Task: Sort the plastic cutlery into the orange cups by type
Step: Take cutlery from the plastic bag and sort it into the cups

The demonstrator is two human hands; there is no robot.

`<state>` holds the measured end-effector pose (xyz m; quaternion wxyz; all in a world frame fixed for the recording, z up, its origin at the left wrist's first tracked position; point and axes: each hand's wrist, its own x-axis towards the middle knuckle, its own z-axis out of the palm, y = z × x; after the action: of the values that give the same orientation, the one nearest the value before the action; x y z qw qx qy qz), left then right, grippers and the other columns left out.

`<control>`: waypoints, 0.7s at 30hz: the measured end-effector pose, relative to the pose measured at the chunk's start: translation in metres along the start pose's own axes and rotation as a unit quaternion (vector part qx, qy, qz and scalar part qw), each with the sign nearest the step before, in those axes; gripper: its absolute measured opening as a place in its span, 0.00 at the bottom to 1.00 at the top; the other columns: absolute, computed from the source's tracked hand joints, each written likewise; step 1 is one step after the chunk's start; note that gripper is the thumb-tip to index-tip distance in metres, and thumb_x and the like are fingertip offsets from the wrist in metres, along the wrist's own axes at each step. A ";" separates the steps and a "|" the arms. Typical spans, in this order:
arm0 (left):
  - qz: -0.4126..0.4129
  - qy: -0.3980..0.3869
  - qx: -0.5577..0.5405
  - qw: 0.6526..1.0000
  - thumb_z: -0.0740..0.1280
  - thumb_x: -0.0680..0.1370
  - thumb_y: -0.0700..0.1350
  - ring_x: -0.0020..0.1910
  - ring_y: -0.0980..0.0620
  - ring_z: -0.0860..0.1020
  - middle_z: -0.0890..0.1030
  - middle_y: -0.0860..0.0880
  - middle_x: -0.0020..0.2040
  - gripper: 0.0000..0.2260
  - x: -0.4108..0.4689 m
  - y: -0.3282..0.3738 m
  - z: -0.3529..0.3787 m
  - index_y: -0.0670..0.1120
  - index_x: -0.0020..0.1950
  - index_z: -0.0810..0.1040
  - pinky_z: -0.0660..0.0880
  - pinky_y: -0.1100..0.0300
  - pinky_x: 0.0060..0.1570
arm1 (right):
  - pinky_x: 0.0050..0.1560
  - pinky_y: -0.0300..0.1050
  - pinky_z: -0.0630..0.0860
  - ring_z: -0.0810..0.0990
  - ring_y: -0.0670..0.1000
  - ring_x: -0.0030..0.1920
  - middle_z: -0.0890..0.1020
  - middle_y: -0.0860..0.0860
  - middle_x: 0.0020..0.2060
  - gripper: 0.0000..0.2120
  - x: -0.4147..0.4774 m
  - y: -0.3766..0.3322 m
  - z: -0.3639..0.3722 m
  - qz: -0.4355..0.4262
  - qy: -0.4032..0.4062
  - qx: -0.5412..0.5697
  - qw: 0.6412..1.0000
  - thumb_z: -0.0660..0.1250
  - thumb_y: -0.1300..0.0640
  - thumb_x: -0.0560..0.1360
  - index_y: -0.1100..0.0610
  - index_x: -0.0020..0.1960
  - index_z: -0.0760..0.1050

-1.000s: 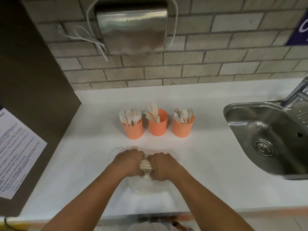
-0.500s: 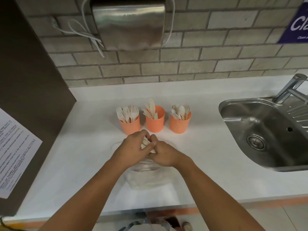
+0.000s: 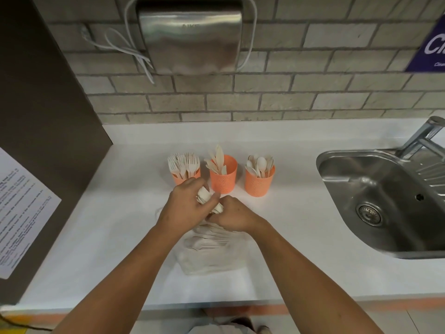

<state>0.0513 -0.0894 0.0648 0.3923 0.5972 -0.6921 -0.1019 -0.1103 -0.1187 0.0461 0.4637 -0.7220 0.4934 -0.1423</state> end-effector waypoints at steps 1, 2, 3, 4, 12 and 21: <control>0.003 -0.006 0.006 1.000 0.76 0.75 0.54 0.33 0.56 0.75 0.78 0.54 0.35 0.13 -0.001 0.002 0.000 0.47 0.41 0.77 0.71 0.64 0.34 | 0.41 0.50 0.80 0.83 0.48 0.38 0.84 0.50 0.39 0.09 0.001 -0.001 -0.002 -0.002 0.002 0.005 1.000 0.72 0.53 0.73 0.57 0.50 0.80; 0.001 -0.006 0.008 1.000 0.76 0.75 0.55 0.32 0.55 0.76 0.77 0.54 0.34 0.15 0.000 0.003 0.001 0.46 0.41 0.77 0.70 0.64 0.33 | 0.40 0.49 0.81 0.82 0.46 0.37 0.84 0.49 0.39 0.10 0.000 -0.003 -0.004 -0.009 0.000 0.012 1.000 0.73 0.54 0.73 0.57 0.52 0.80; -0.007 -0.001 0.005 1.000 0.76 0.74 0.57 0.31 0.55 0.76 0.77 0.54 0.32 0.16 0.000 0.005 0.000 0.46 0.41 0.77 0.70 0.63 0.31 | 0.35 0.45 0.79 0.81 0.44 0.34 0.83 0.48 0.37 0.11 -0.001 -0.006 -0.005 -0.013 -0.009 0.021 1.000 0.73 0.55 0.73 0.57 0.53 0.80; -0.022 0.006 -0.003 1.000 0.75 0.73 0.58 0.30 0.53 0.77 0.77 0.53 0.30 0.16 0.002 0.007 -0.002 0.46 0.40 0.78 0.70 0.62 0.30 | 0.31 0.42 0.76 0.78 0.43 0.29 0.81 0.47 0.34 0.11 -0.003 -0.008 -0.006 -0.015 -0.019 0.032 0.999 0.73 0.55 0.73 0.58 0.53 0.79; -0.089 0.042 -0.026 0.995 0.79 0.72 0.50 0.34 0.56 0.78 0.79 0.54 0.31 0.11 0.021 0.013 -0.020 0.48 0.38 0.79 0.69 0.69 0.32 | 0.27 0.39 0.66 0.69 0.44 0.23 0.73 0.43 0.26 0.06 -0.013 0.004 -0.012 0.015 -0.005 0.093 0.996 0.74 0.55 0.73 0.54 0.42 0.77; -0.056 0.055 -0.085 0.993 0.75 0.76 0.41 0.42 0.59 0.81 0.83 0.54 0.40 0.05 0.027 0.032 -0.012 0.45 0.40 0.82 0.72 0.68 0.44 | 0.23 0.38 0.56 0.63 0.49 0.24 0.70 0.49 0.27 0.11 -0.018 -0.015 -0.004 0.059 -0.137 0.246 0.958 0.73 0.59 0.75 0.53 0.41 0.71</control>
<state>0.0360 -0.1018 0.1040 0.4730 0.6042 -0.6236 -0.1494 -0.1130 -0.1047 0.0647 0.6978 -0.5680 0.4162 -0.1311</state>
